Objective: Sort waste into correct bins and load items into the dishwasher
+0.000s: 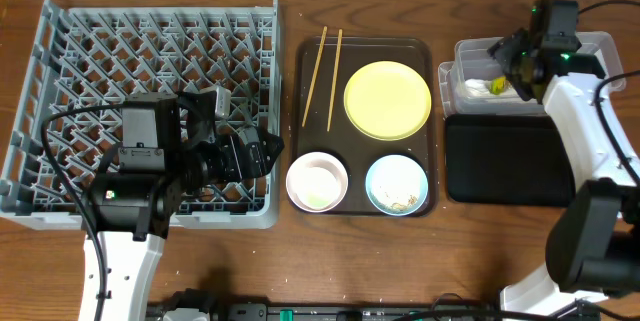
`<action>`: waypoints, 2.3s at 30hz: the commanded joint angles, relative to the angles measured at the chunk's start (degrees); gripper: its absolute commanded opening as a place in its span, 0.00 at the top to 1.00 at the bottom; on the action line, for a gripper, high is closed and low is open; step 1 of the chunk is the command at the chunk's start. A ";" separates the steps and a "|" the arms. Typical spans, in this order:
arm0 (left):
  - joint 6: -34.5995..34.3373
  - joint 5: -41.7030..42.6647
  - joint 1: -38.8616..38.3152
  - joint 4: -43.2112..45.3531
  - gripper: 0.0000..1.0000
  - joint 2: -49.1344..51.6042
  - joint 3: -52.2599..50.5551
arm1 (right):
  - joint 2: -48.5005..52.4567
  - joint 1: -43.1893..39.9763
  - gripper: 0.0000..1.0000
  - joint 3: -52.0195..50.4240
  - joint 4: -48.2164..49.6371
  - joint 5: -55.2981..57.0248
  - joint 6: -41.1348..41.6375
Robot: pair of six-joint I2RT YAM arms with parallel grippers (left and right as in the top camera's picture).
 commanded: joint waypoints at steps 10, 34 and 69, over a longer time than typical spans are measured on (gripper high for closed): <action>4.87 -5.40 0.20 3.13 0.01 -4.04 1.22 | -17.73 11.39 0.36 0.35 -10.32 -32.26 -33.99; -4.70 -29.00 0.20 -10.16 0.02 -16.63 1.42 | 6.64 49.88 0.77 -0.04 -21.59 -6.99 -28.89; -9.99 44.74 -0.66 16.79 0.05 -3.37 1.42 | -17.33 28.13 0.99 0.42 -5.88 -82.40 -53.90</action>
